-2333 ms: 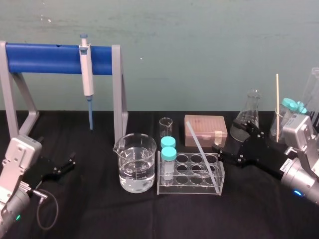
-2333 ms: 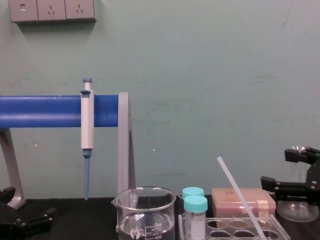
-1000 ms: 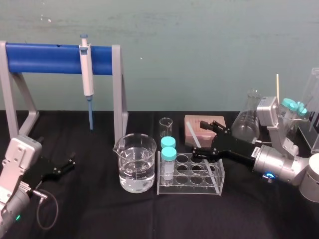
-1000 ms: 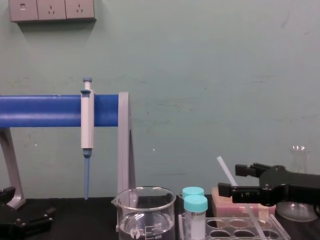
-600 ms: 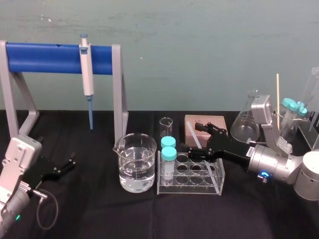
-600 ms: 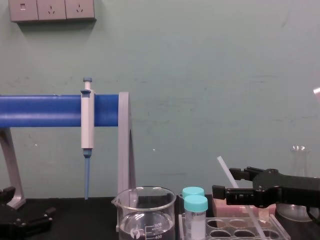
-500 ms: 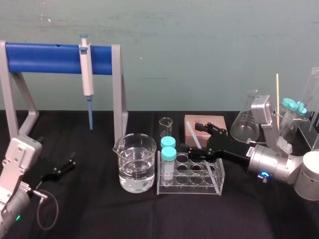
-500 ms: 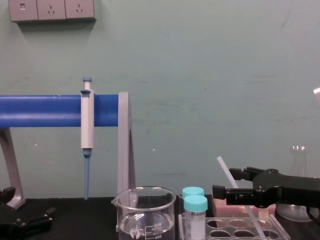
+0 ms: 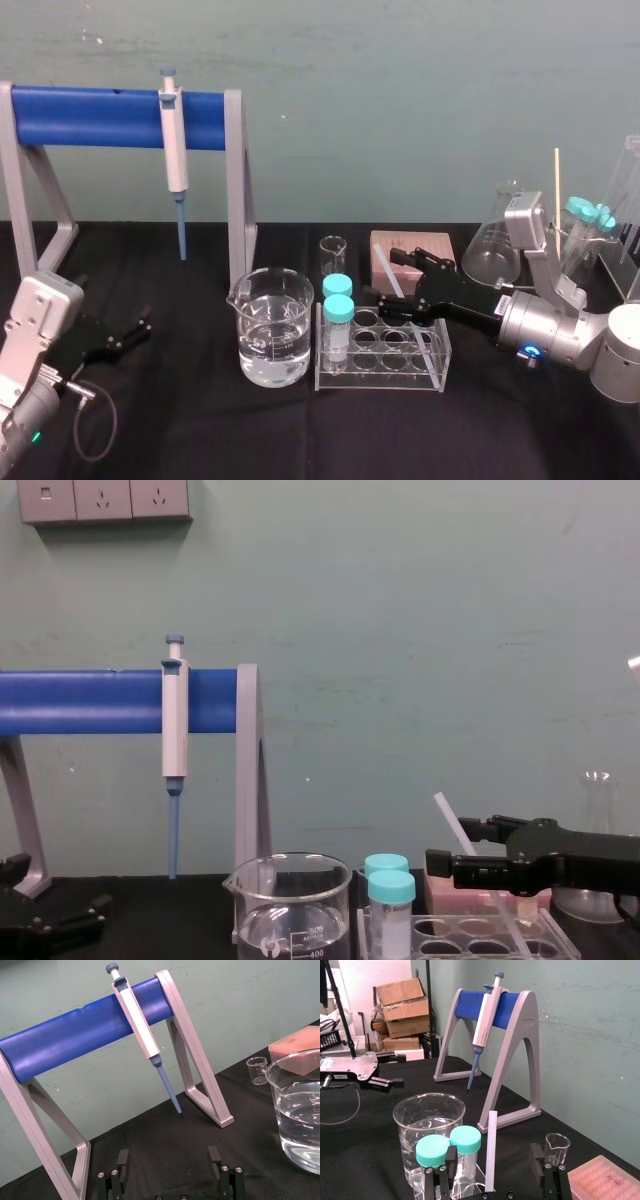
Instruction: Pick up the stirring rod with one hand, then place it down.
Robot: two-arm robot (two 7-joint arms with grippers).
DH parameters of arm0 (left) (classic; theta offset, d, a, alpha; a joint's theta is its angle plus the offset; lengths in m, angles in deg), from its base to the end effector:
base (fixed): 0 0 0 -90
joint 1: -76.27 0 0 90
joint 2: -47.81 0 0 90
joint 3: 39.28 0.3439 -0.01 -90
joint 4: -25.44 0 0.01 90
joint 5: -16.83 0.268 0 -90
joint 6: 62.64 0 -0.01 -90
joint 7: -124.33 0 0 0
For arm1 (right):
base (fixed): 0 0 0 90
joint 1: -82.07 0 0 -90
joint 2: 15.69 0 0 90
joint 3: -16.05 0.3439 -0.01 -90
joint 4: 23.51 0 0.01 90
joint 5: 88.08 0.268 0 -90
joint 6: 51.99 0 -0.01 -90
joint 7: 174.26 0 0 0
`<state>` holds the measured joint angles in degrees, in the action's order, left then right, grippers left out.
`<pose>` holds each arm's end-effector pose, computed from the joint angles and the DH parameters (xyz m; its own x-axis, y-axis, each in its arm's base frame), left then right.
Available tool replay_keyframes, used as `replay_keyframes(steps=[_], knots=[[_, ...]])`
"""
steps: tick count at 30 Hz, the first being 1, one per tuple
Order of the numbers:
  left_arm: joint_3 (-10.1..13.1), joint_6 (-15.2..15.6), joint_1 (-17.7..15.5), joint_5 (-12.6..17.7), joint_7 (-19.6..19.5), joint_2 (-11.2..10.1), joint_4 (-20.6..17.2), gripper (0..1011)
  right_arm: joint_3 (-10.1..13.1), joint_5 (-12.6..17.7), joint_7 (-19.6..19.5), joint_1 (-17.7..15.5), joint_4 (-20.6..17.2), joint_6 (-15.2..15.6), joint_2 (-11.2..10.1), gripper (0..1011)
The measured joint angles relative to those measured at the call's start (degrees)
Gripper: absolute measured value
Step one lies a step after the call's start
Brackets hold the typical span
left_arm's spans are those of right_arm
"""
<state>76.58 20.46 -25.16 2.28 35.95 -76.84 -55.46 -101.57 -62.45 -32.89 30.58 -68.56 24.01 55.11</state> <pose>0.3283 0.1241 -0.3379 0.2922 0.8803 0.3738 -0.9553 0.2872 0.0704 0.4795 -0.0923 -0.3157 0.8406 -0.5346 0.0867 0.5404 0.8386 -0.0683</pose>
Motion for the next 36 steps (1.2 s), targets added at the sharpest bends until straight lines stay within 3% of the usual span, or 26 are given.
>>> replay_keyframes(steps=[14, 26, 30, 36], knots=[[0.0, 0.0, 0.0, 0.0, 0.0, 0.0, 0.0, 1000, 0.04, 0.03, 0.0, -0.02, -0.05, 0.0, -0.02, 573], [0.0, 0.0, 0.0, 0.0, 0.0, 0.0, 0.0, 1000, 0.04, 0.03, -0.01, -0.02, -0.05, 0.0, -0.02, 151], [0.0, 0.0, 0.0, 0.0, 0.0, 0.0, 0.0, 1000, 0.04, 0.03, -0.01, -0.02, -0.05, 0.0, -0.02, 78], [0.0, 0.0, 0.0, 0.0, 0.0, 0.0, 0.0, 1000, 0.04, 0.03, -0.01, -0.02, -0.05, -0.01, -0.02, 72]])
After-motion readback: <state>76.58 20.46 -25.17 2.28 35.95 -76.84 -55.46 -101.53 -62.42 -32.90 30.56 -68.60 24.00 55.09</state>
